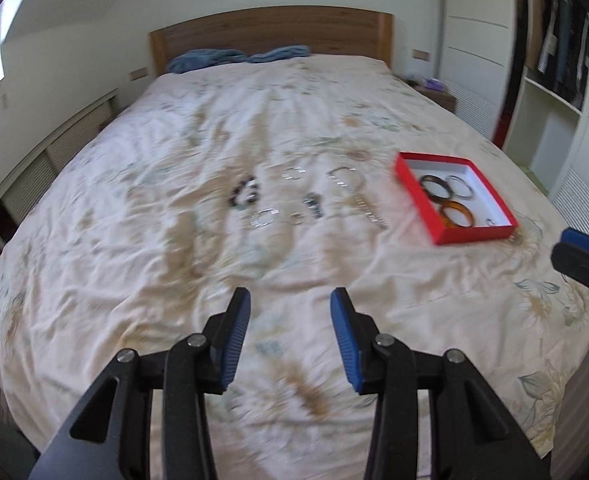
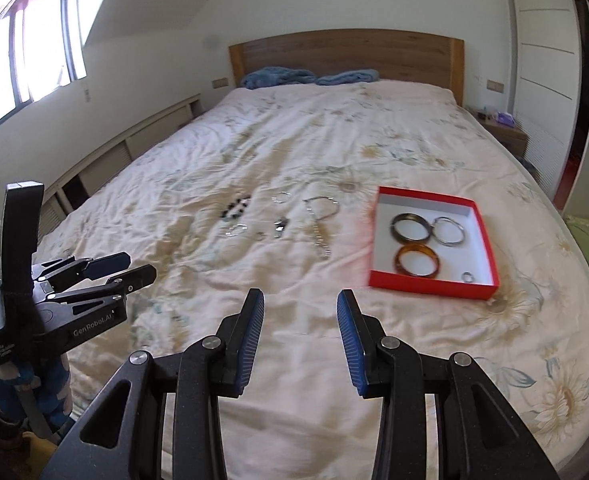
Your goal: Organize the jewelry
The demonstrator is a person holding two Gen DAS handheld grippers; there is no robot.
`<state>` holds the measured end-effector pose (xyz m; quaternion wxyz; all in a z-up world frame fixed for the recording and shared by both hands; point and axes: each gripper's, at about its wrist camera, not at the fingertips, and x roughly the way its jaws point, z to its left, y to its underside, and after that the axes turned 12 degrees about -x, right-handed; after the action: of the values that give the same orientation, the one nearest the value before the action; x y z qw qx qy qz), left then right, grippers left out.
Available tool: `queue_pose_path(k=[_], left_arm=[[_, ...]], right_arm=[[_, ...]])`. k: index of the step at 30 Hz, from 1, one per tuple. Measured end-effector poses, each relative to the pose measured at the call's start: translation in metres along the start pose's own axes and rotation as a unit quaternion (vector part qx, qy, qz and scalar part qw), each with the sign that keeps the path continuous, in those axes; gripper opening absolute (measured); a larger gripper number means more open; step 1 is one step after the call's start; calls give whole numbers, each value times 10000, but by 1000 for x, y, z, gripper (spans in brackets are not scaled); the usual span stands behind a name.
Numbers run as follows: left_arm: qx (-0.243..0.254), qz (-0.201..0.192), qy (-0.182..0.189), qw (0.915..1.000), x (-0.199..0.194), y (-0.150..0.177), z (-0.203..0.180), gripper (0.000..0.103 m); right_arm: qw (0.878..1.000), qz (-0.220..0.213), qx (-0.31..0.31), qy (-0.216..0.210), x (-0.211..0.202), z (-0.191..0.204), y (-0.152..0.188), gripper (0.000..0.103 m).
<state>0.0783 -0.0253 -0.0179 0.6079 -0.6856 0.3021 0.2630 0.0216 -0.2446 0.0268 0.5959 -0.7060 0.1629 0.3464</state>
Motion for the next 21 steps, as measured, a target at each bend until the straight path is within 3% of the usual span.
queue_pose_path(k=[12, 21], left_arm=[[-451, -417, -155, 9980, -46, 14, 42, 40], [-489, -494, -192, 9974, -53, 13, 41, 40]], right_arm=[[9990, -302, -286, -175, -26, 52, 0, 38], [9982, -463, -228, -306, -28, 53, 2, 38]])
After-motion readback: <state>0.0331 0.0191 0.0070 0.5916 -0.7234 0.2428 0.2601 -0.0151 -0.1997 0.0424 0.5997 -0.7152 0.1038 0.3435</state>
